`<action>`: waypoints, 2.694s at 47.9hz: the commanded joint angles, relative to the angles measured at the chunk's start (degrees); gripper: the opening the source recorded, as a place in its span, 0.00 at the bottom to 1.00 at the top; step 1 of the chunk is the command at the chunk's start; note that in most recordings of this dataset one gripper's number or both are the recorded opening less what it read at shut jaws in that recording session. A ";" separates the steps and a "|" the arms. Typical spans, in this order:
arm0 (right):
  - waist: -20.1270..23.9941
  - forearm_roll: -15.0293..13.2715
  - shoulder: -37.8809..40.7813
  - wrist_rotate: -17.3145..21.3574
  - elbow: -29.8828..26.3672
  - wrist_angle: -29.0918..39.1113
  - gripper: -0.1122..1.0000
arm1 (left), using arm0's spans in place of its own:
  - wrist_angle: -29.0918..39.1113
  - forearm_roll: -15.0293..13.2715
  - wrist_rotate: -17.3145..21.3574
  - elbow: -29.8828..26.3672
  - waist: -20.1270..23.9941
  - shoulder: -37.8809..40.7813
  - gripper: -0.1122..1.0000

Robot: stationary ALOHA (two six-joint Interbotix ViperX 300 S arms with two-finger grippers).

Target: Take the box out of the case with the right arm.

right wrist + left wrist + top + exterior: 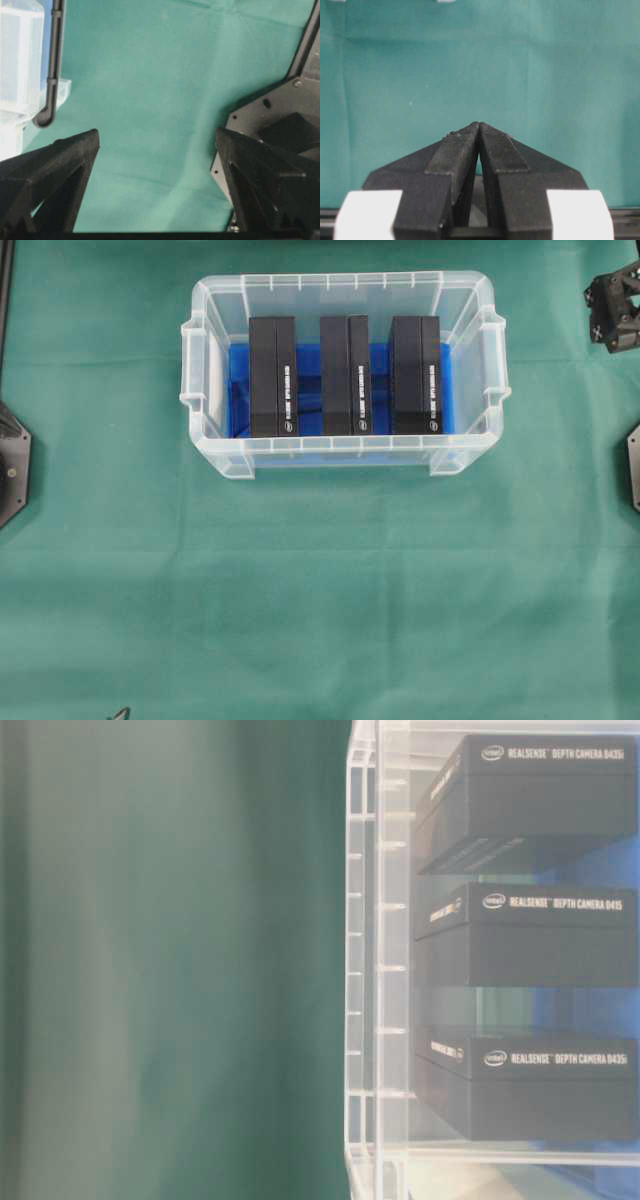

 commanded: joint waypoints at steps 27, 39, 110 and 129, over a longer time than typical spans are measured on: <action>-0.26 0.09 0.44 0.35 -0.97 1.23 0.93 | 0.00 0.79 0.35 -1.23 -0.18 0.18 0.12; 0.09 0.88 5.71 4.66 -5.19 -1.85 0.93 | 0.00 0.79 0.35 -1.32 -0.18 0.18 0.12; 11.25 0.62 46.41 11.34 -46.14 -3.43 0.93 | 6.06 0.70 0.26 -1.41 -0.18 0.18 0.12; 11.25 0.35 46.41 11.34 -46.14 -3.43 0.93 | 5.98 0.79 0.26 -1.41 -0.18 0.18 0.12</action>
